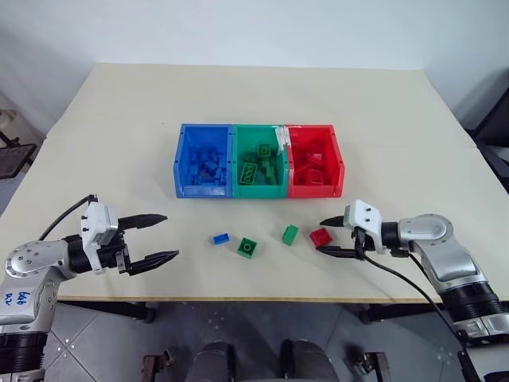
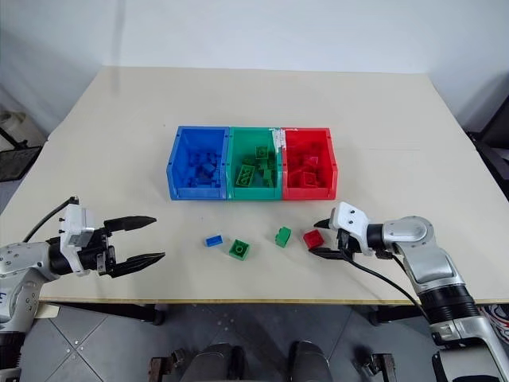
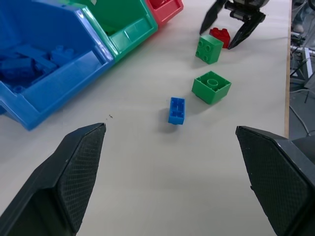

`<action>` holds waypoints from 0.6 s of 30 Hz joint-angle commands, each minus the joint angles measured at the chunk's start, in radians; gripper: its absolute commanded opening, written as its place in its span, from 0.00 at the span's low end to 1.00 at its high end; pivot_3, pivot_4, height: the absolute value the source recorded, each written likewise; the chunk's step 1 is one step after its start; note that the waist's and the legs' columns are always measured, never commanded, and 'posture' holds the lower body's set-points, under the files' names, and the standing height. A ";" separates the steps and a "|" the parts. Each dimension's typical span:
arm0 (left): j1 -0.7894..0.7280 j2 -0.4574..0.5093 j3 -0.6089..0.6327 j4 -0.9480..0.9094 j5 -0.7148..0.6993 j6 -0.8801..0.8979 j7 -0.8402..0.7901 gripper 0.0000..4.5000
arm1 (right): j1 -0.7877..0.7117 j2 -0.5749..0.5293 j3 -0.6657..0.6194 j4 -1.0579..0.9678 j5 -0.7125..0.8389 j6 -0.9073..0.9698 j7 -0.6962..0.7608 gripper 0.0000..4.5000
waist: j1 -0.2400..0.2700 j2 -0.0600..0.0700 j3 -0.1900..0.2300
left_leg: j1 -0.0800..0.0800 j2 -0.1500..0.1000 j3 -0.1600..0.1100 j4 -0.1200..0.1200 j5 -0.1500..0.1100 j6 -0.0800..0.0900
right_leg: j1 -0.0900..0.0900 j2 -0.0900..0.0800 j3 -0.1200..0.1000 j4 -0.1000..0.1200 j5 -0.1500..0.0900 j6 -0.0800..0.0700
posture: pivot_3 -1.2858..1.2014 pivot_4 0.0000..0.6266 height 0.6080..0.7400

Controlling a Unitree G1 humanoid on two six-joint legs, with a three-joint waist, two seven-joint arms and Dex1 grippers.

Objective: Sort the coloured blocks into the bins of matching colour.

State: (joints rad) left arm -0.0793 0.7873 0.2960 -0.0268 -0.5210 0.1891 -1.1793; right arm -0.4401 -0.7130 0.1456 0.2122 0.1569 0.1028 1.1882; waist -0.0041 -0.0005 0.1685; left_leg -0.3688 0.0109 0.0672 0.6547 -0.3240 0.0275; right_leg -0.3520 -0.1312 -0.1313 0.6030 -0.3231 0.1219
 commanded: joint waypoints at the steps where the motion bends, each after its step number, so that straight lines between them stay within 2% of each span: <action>1: 0.012 0.004 0.027 -0.031 -0.020 -0.002 0.006 1.00 | -0.017 0.000 -0.033 -0.022 0.018 -0.006 -0.009 0.47 | 0.000 0.000 0.000 | 0.000 0.000 0.000 0.000 0.000 0.000 | 0.000 0.000 0.000 0.000 0.000 0.000 | 0.52 0.24 1.00; 2: 0.014 0.004 0.028 -0.031 -0.020 -0.003 0.006 1.00 | -0.018 -0.002 -0.041 -0.031 0.026 0.001 -0.012 0.44 | 0.000 0.000 0.000 | 0.000 0.000 0.000 0.000 0.000 0.000 | 0.000 0.000 0.000 0.000 0.000 0.000 | 0.52 0.24 1.00; 5: 0.016 0.004 0.028 -0.028 -0.021 -0.005 0.008 1.00 | -0.038 -0.009 -0.085 -0.073 0.066 0.040 -0.026 0.44 | 0.001 0.000 0.000 | 0.000 0.000 0.000 0.000 0.000 0.000 | 0.000 0.000 0.000 0.000 0.000 0.000 | 0.52 0.24 1.00; 9: 0.012 0.002 0.026 -0.022 -0.020 -0.008 0.008 1.00 | -0.175 0.023 -0.129 -0.042 0.095 0.093 -0.088 0.44 | -0.001 0.001 0.000 | 0.000 0.000 0.000 0.001 0.000 0.000 | 0.000 0.000 0.000 0.000 0.000 0.000 | 0.52 0.24 1.00; 12: 0.006 0.000 0.021 -0.018 -0.018 -0.009 0.009 1.00 | -0.311 0.064 -0.116 0.081 0.067 0.103 -0.125 0.44 | -0.008 0.001 0.000 | 0.000 0.001 0.000 0.000 0.000 -0.001 | -0.001 0.000 0.000 0.001 0.000 0.000 | 0.52 0.24 1.00; 17: -0.003 -0.002 0.018 -0.006 -0.014 -0.018 0.006 1.00 | -0.507 0.142 -0.074 0.369 -0.024 0.002 -0.173 0.44 | -0.019 0.000 0.000 | -0.001 0.000 -0.001 0.000 0.000 -0.001 | -0.003 0.000 0.000 0.006 0.000 0.000 | 0.52 0.24 1.00; 18: -0.004 -0.003 0.017 -0.006 -0.014 -0.019 0.007 1.00 | -0.542 0.157 -0.070 0.428 -0.040 -0.030 -0.185 0.51 | -0.020 0.001 0.000 | -0.001 -0.001 -0.001 0.001 0.000 -0.001 | -0.003 0.000 0.000 0.007 0.000 0.000 | 0.52 0.24 1.00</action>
State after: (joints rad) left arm -0.0746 0.7856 0.2982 -0.0224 -0.5238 0.1845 -1.1713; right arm -0.9408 -0.5566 0.0823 0.5785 0.1387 0.1278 1.0203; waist -0.0241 0.0000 0.1688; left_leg -0.3700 0.0101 0.0654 0.6551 -0.3242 0.0268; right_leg -0.3554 -0.1312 -0.1312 0.6103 -0.3232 0.1218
